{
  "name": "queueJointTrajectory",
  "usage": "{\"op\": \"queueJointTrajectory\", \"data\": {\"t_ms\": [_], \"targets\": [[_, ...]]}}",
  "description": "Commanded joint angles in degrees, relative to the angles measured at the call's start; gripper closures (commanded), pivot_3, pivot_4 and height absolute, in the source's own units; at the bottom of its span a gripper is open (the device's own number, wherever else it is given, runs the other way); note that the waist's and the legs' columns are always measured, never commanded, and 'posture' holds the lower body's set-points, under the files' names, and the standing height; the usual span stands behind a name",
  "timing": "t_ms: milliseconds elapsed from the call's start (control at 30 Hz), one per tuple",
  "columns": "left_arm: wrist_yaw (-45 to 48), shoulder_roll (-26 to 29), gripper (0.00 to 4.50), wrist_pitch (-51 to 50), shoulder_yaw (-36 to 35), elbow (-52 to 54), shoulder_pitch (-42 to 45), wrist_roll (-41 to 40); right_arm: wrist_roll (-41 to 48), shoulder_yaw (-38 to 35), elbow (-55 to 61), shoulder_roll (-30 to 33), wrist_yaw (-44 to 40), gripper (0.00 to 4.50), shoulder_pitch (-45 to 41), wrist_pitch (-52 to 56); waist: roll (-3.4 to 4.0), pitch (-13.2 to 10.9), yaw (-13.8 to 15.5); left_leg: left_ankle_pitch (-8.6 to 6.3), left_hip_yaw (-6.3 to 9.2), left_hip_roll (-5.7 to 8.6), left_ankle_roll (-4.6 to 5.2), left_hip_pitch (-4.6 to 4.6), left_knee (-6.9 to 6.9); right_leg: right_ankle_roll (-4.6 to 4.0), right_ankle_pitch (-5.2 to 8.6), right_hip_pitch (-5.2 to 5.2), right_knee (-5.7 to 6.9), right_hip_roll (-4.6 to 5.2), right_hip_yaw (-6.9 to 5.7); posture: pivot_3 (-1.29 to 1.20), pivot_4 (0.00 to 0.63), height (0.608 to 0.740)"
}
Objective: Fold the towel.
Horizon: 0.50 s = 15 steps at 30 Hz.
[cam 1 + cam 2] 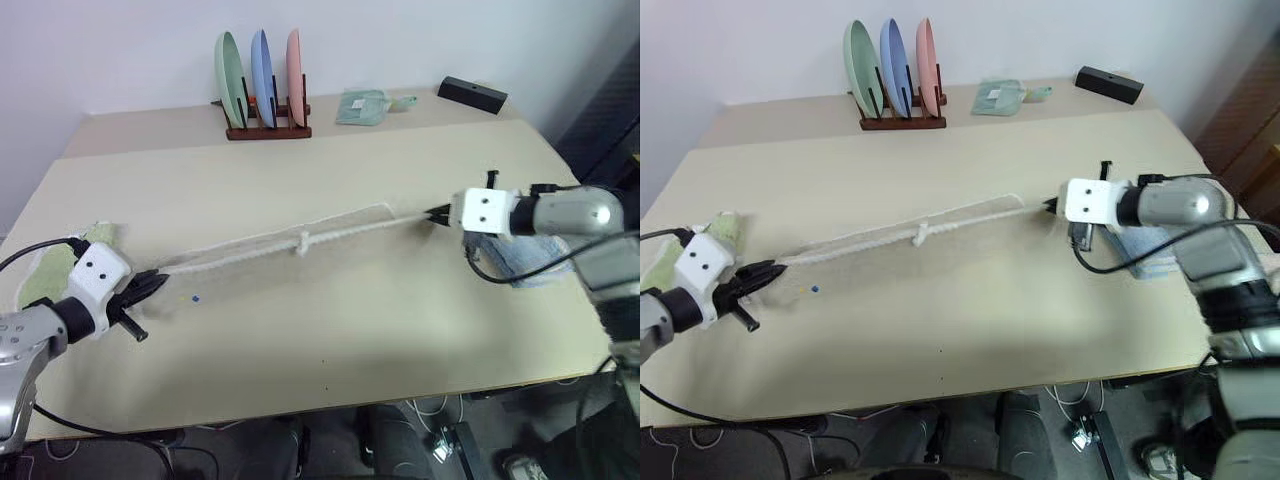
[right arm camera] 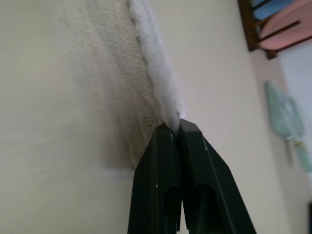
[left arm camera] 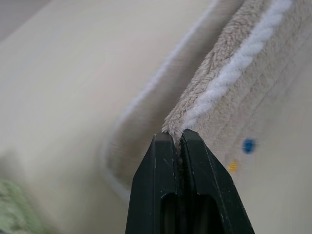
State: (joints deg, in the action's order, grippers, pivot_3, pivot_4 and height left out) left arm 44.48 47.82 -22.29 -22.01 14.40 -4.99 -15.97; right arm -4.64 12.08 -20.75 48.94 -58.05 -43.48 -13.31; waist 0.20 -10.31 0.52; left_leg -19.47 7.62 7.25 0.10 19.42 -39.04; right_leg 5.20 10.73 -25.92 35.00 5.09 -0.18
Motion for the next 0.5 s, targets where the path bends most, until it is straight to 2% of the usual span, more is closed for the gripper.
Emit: {"op": "queueJointTrajectory", "data": {"t_ms": [33,200,500], "targets": [[-1.7,0.1,4.50,2.9,1.6,-5.3,3.5,2.6,-4.6,1.7,-10.2,-3.7,3.6,4.44,-6.3,-6.7,-0.01,0.0,-0.1,0.00,0.00,-0.01,-0.01,0.05,0.00,-0.02,-0.02,-0.08,0.02,-0.01,0.01,0.00,0.150,0.735],[-2.0,-1.0,4.50,5.3,4.4,-11.1,6.8,3.8,-10.6,5.2,-27.6,-9.4,9.2,4.44,-14.1,-14.8,-0.03,0.0,-0.3,-0.03,-0.03,-0.02,-0.07,0.36,0.01,-0.06,-0.05,-0.52,0.10,-0.05,0.03,0.00,0.150,0.735],[-2.2,-1.6,4.50,6.3,6.1,-12.9,7.6,4.5,-15.3,7.0,-41.8,-13.1,14.7,4.44,-19.0,-21.2,-0.03,0.0,-1.3,-0.02,-0.01,-0.03,-0.09,0.75,-0.06,-0.09,-0.08,-0.87,0.16,-0.07,0.03,0.00,0.150,0.735]]}}
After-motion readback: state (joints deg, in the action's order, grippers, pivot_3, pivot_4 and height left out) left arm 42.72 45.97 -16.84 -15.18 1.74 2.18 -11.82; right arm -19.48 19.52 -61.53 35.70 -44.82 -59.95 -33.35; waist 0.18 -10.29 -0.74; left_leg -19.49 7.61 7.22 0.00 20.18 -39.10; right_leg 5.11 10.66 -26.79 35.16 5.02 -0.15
